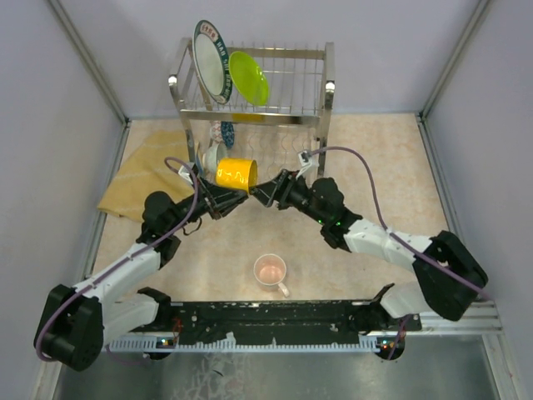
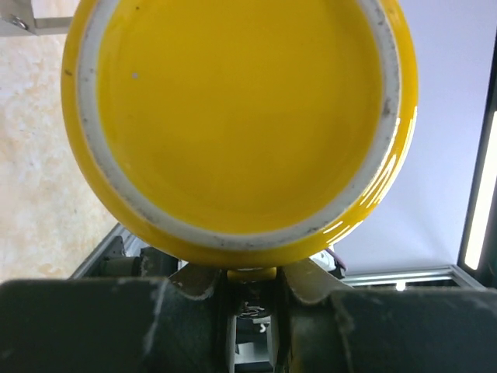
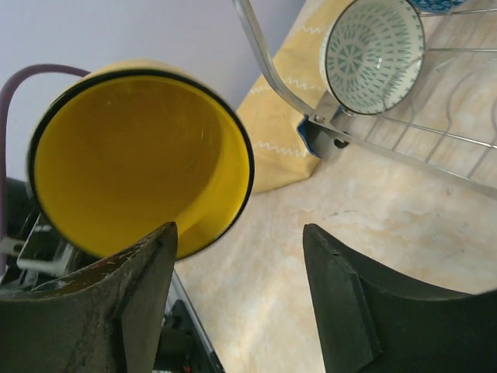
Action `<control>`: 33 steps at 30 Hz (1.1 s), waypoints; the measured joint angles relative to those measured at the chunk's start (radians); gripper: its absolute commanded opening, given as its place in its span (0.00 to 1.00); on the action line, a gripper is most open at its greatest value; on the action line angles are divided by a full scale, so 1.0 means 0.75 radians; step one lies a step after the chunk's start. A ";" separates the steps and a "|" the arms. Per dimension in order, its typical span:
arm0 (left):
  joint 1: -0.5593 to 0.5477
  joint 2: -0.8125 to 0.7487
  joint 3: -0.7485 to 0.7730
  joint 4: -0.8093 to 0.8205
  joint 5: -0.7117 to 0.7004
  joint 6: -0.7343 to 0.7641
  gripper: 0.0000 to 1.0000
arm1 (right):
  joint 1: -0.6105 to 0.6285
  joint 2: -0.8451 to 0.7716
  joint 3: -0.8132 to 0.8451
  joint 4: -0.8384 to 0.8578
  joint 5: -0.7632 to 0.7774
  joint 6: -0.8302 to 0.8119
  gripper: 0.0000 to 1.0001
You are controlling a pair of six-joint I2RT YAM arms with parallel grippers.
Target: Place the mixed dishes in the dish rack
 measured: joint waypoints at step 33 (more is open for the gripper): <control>-0.166 0.827 0.684 -0.580 -0.116 0.846 0.00 | -0.005 -1.044 -0.066 -1.339 0.493 -0.442 0.85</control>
